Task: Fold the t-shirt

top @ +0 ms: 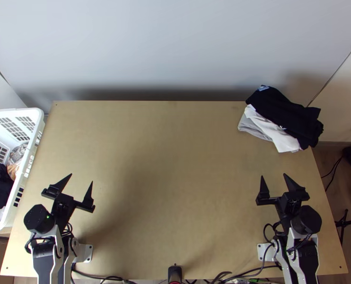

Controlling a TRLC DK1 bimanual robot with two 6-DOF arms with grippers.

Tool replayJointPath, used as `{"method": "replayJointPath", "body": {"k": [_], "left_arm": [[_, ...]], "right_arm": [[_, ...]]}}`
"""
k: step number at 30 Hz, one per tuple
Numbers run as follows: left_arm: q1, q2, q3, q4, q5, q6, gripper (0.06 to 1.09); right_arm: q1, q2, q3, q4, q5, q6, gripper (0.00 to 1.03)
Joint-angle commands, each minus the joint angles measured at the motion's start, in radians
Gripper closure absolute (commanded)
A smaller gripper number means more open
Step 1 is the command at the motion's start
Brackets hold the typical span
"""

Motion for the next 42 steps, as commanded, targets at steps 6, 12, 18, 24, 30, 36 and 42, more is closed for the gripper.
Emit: {"method": "replayJointPath", "body": {"k": [6, 12, 18, 24, 30, 36, 42], "left_arm": [[0.005, 0.0, 0.0, -0.01, 0.0, 0.026, 0.1], [0.005, 0.0, 0.0, -0.01, 0.002, 0.026, 0.1], [0.003, 0.0, 0.0, -0.01, 0.002, 0.026, 0.1], [0.008, 0.009, 0.0, -0.01, 0.011, 0.008, 0.1], [-0.004, 0.016, 0.0, -0.01, 0.014, 0.007, 0.1], [-0.007, 0.068, 0.0, 0.019, -0.014, -0.026, 0.1], [-0.089, 0.22, 0.022, 0.1, -0.314, -0.225, 0.1]], "right_arm": [[0.0, 0.0, 0.0, 0.0, 0.0, 0.0, 0.05], [0.0, 0.0, 0.0, 0.0, 0.0, 0.0, 0.05], [0.0, 0.0, 0.0, 0.0, 0.0, 0.0, 0.05], [0.0, 0.0, 0.0, 0.0, 0.0, 0.0, 0.05], [0.074, -0.001, 0.0, 0.005, -0.001, 0.107, 0.05], [0.111, -0.003, 0.003, 0.012, -0.001, 0.103, 0.05], [0.019, -0.001, 0.017, 0.066, 0.008, 0.111, 0.05]]}}
